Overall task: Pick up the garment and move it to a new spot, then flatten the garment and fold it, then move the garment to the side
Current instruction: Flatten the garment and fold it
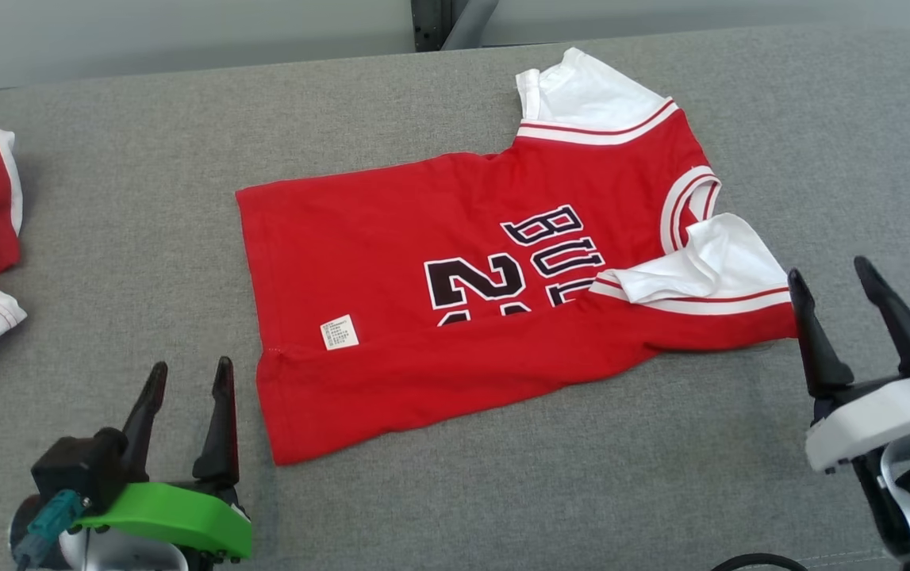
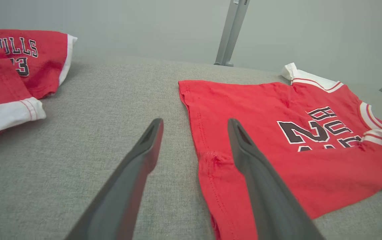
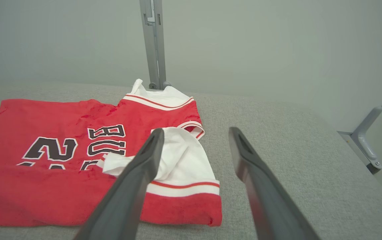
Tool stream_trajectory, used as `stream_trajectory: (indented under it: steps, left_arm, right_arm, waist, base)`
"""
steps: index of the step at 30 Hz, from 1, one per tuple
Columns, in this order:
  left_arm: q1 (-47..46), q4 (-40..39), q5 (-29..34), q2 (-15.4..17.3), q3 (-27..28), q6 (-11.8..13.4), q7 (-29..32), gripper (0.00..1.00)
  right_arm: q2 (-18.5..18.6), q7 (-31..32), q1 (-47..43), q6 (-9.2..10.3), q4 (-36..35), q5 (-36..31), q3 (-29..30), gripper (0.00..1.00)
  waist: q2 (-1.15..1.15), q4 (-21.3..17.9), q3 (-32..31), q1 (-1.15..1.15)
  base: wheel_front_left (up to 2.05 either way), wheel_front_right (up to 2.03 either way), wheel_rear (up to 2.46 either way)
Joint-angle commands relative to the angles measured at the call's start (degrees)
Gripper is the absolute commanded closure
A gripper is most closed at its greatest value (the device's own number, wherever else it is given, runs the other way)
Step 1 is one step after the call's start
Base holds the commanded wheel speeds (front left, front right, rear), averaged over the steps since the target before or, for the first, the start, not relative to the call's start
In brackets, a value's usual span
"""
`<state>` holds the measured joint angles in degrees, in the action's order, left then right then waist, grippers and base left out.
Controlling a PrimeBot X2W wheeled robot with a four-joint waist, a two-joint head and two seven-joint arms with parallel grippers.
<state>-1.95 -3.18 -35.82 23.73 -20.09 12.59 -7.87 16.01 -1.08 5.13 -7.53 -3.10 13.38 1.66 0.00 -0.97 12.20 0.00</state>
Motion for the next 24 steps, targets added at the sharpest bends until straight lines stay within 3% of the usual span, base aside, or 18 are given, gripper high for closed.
stream_trajectory:
  steps: [1,4,8,14,24]
  left_arm:
    - [0.5,0.5,-0.2,-0.6,0.0,-0.2,-0.7,0.0]
    - [1.7,3.5,-3.5,-3.3,-1.7,-1.9,0.9,0.0]
    - [-1.2,8.1,-4.3,-4.1,-4.4,-3.9,4.5,0.0]
    - [-4.6,14.4,-4.0,-4.8,-6.1,-4.5,6.8,0.0]
    - [-5.7,19.4,-6.5,-5.9,-6.4,-6.8,8.6,0.0]
  right_arm:
    - [-0.3,-0.5,-0.7,0.08,0.6,-0.4,0.2,0.0]
    - [-1.6,-0.6,-1.3,0.08,4.8,-0.5,0.6,0.0]
    - [-0.8,0.4,1.5,0.08,11.8,-0.5,0.0,0.0]
    - [0.3,1.8,6.1,0.08,20.0,2.7,-1.8,0.0]
    - [2.5,3.1,9.4,0.09,26.3,10.7,-6.2,0.0]
  waist:
    - [0.0,-0.1,0.1,0.0]
    - [0.0,-0.2,0.5,0.0]
    - [0.0,0.1,1.4,0.0]
    - [0.0,1.0,2.4,0.0]
    - [0.0,2.1,2.6,0.0]
  base:
    - [0.0,0.0,0.0]
    - [0.0,0.0,0.0]
    - [0.0,0.0,0.0]
    - [0.0,0.0,0.0]
    - [0.0,0.0,0.0]
